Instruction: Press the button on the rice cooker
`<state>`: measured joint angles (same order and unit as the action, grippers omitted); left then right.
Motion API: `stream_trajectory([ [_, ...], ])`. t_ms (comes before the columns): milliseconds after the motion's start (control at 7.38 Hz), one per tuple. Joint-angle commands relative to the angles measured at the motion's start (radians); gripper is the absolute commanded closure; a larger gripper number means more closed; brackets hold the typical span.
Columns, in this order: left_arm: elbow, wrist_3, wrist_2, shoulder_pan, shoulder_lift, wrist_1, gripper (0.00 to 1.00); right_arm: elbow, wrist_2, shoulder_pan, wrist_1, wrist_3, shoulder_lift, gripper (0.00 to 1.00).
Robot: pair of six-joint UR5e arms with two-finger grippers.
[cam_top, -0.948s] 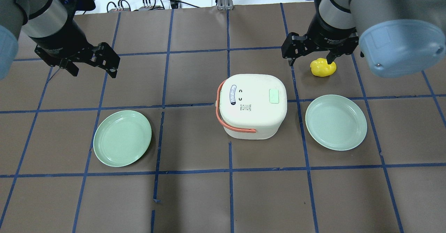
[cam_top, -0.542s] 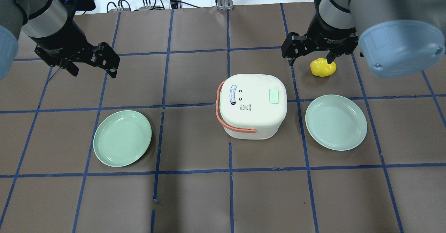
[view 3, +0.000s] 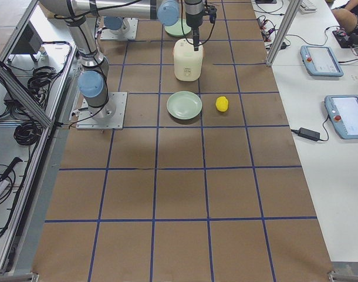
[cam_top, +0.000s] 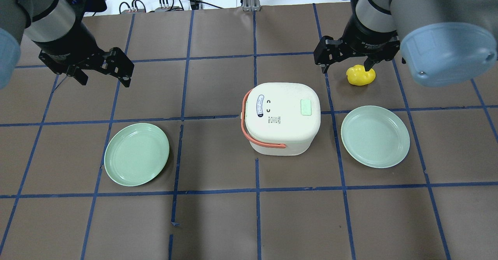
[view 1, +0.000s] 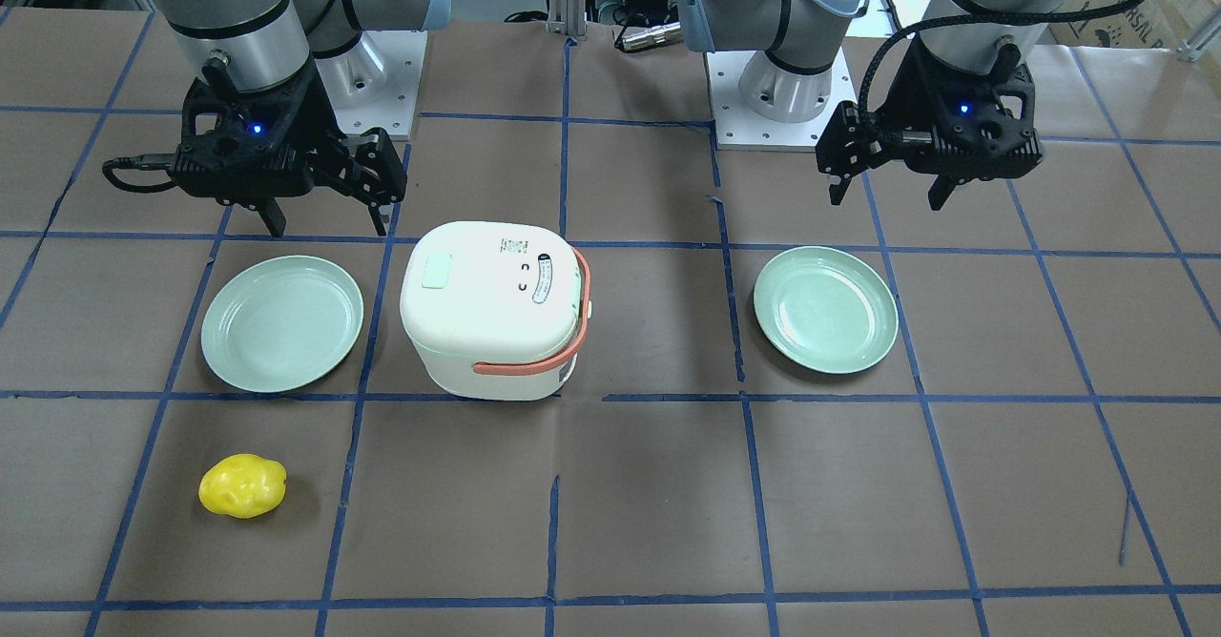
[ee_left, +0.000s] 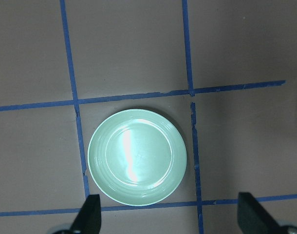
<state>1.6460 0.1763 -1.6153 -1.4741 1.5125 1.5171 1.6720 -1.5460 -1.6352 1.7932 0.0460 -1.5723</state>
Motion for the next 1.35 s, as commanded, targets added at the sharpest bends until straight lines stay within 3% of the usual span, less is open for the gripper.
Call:
stream_trajectory([
  [0, 0.0, 0.0, 0.0, 0.0, 0.0, 0.0, 0.0, 0.0, 0.001, 0.0, 0.0, -0.005, 0.0, 0.0],
  [1219, 0.0, 0.0, 0.0, 0.0, 0.0, 0.0, 0.0, 0.0, 0.006, 0.0, 0.011, -0.012, 0.017, 0.0],
])
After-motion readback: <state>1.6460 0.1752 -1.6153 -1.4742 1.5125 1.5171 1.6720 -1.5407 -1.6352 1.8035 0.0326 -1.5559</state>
